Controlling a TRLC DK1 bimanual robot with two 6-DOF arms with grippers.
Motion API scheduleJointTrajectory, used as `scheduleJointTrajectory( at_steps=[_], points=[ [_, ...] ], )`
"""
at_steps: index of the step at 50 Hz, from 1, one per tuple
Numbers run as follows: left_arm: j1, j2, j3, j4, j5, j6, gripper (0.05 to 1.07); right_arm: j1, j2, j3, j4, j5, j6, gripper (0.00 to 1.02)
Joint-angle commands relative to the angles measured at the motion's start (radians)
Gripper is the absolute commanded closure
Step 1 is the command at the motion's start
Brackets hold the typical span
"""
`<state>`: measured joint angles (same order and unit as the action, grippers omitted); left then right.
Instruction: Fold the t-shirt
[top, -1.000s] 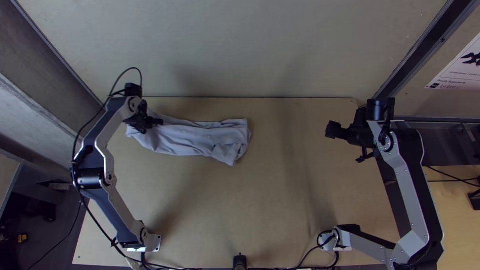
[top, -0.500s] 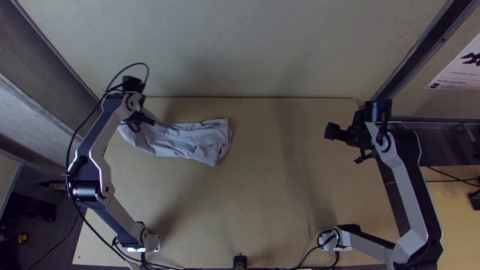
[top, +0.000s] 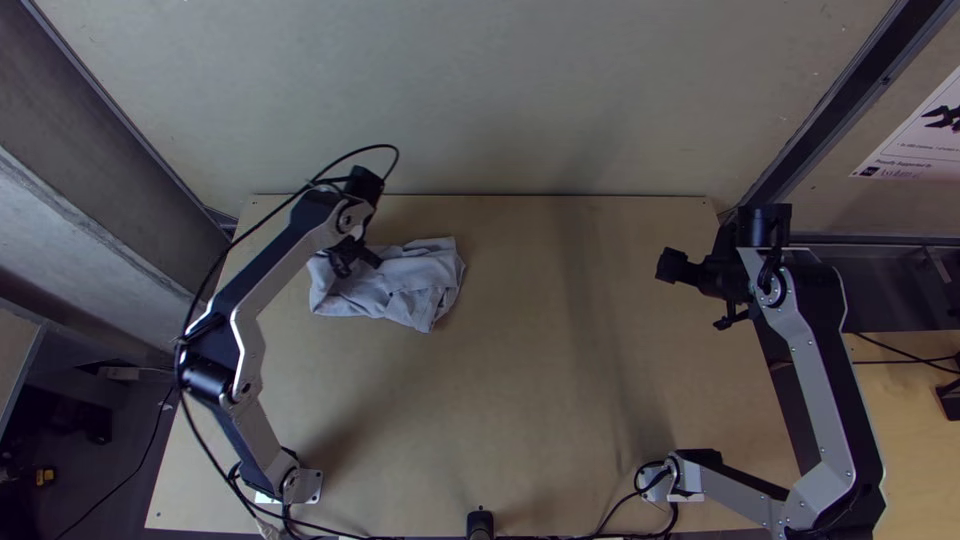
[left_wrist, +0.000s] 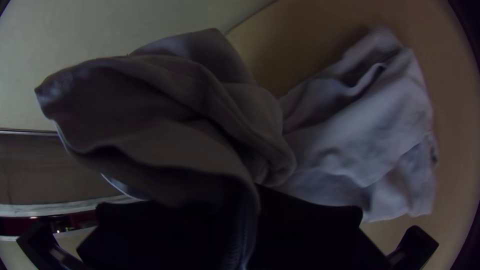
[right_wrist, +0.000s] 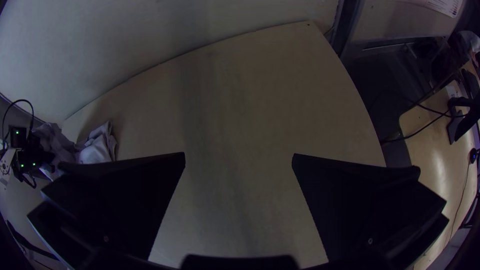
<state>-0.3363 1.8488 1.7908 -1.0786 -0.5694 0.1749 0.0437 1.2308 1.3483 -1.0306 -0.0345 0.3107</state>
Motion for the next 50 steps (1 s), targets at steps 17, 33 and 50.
scheduleJointTrajectory(
  at_steps=[17,33,50],
  points=[
    [-0.118,0.296,0.329,-0.169,0.249,-0.285,1.03,-0.073,-0.045,-0.046,0.001,-0.01,-0.039,0.04],
    [-0.153,0.356,0.487,-0.113,0.836,-0.538,0.1,-0.045,-0.073,-0.117,0.001,-0.013,-0.036,0.04],
    [-0.095,0.253,0.463,-0.047,1.281,-0.597,0.1,-0.001,-0.088,-0.153,0.012,-0.013,-0.025,0.04]
  ],
)
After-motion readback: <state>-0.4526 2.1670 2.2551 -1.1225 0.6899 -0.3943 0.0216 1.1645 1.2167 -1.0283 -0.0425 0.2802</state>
